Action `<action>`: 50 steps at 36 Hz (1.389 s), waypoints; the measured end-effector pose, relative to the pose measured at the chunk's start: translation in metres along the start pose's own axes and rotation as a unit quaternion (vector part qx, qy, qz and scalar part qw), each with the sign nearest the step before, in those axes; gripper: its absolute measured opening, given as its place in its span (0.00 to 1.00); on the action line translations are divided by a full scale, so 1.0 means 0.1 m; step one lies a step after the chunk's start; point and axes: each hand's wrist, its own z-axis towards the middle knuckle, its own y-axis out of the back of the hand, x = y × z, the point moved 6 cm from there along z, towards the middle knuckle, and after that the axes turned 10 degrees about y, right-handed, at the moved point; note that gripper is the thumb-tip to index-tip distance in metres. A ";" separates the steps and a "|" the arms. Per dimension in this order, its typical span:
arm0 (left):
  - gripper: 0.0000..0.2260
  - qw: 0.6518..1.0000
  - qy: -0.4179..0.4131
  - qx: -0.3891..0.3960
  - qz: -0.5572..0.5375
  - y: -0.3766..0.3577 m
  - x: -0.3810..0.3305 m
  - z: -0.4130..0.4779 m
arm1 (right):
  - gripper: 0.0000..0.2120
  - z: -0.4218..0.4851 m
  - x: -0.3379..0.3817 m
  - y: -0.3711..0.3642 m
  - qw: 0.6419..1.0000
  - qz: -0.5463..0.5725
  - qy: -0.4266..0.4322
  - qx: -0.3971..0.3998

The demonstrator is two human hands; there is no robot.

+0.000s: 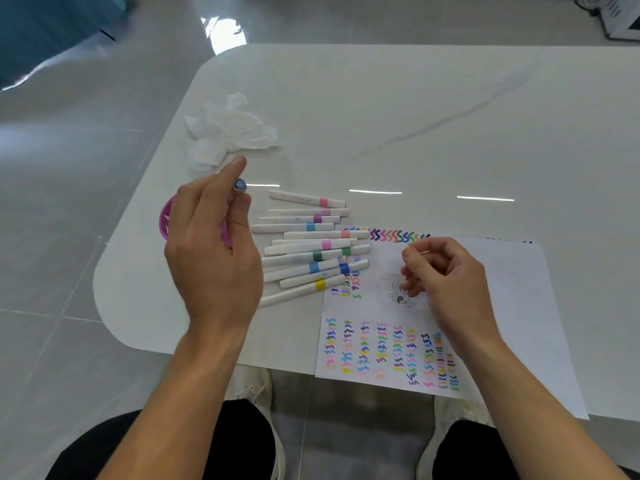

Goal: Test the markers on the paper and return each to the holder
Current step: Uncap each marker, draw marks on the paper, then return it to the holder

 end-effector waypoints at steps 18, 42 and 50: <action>0.16 0.978 0.112 0.068 0.162 -0.05 0.28 0.02 | 0.04 0.01 -0.02 0.00 1.000 -0.022 -0.009 -0.013; 0.14 0.945 -0.082 0.263 0.177 -0.54 -0.02 -0.39 | 0.04 0.01 -0.03 0.03 1.000 -0.006 -0.012 -0.014; 0.17 0.919 -0.023 0.305 0.249 -0.66 0.13 -0.44 | 0.04 0.01 -0.04 0.05 1.000 -0.017 -0.013 -0.013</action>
